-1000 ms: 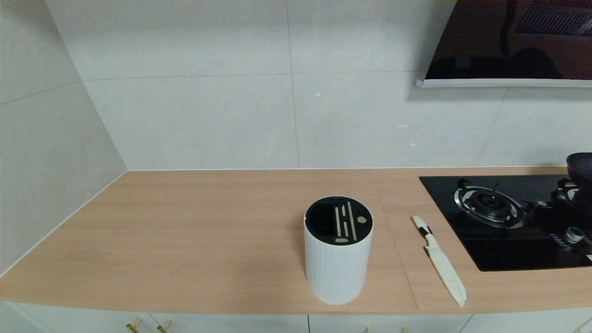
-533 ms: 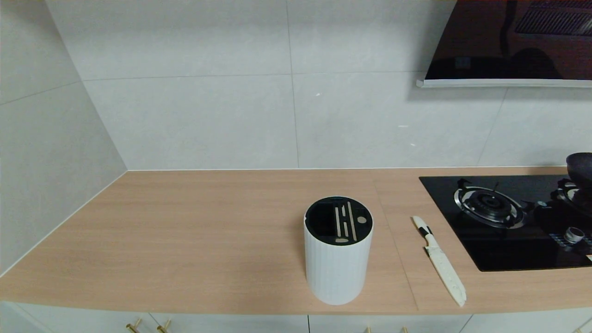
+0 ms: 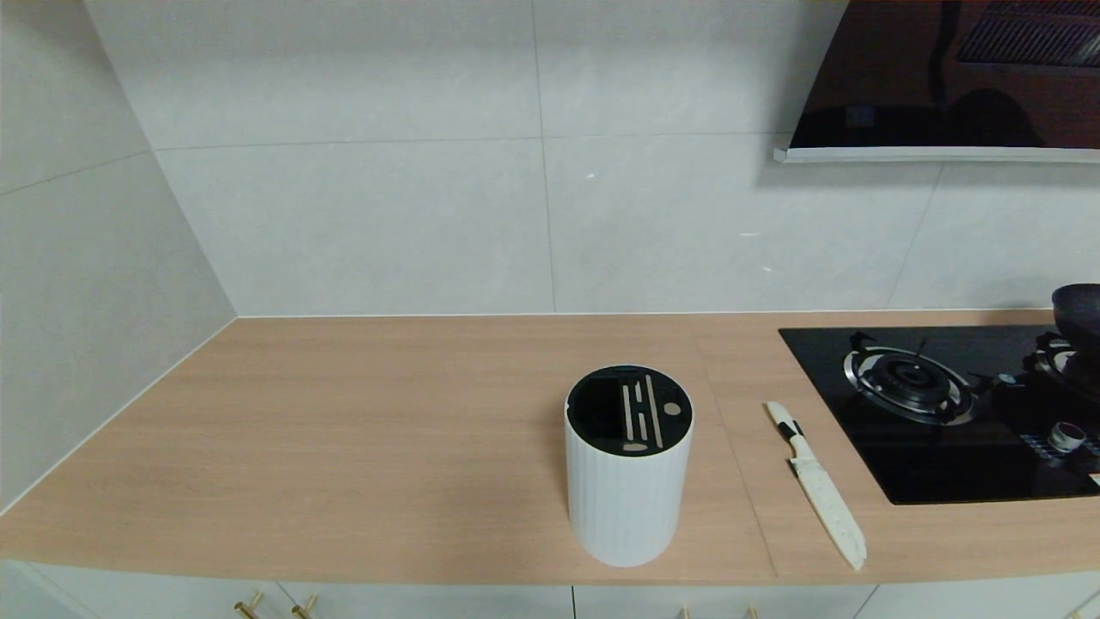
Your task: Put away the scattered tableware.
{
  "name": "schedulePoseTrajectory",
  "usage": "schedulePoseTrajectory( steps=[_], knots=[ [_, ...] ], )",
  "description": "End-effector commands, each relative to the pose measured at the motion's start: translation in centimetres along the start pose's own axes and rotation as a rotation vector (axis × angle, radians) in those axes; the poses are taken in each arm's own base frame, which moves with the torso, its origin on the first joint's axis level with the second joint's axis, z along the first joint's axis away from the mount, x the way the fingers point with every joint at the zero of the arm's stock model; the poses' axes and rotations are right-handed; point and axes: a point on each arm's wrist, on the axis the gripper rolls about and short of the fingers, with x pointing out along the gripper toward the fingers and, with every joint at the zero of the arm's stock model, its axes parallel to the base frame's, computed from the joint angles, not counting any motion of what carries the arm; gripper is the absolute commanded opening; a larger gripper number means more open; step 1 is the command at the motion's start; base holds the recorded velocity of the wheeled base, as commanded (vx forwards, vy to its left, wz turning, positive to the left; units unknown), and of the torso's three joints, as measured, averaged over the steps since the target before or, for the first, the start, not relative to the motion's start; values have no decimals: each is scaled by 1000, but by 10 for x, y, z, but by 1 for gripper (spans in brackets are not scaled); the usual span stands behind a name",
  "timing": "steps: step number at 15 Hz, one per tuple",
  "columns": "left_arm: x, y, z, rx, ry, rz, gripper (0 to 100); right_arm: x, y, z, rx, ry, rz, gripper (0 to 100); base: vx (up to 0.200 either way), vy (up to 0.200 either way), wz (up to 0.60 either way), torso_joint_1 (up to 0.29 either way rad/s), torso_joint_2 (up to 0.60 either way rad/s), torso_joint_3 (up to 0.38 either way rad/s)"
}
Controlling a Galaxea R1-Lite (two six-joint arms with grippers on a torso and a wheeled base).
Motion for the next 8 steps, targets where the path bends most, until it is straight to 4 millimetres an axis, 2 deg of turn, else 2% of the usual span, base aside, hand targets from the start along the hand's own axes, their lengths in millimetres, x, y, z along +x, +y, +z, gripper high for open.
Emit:
schedulePoseTrajectory(
  steps=[1,5,8],
  knots=[
    [0,0,0,0,0,0,100,30,-1,27,30,203,105,100,0,0,0,0,0,0],
    [0,0,0,0,1,0,100,93,2,38,41,515,175,100,0,0,0,0,0,0],
    [0,0,0,0,3,0,100,150,9,36,36,618,206,100,0,0,0,0,0,0]
  ],
)
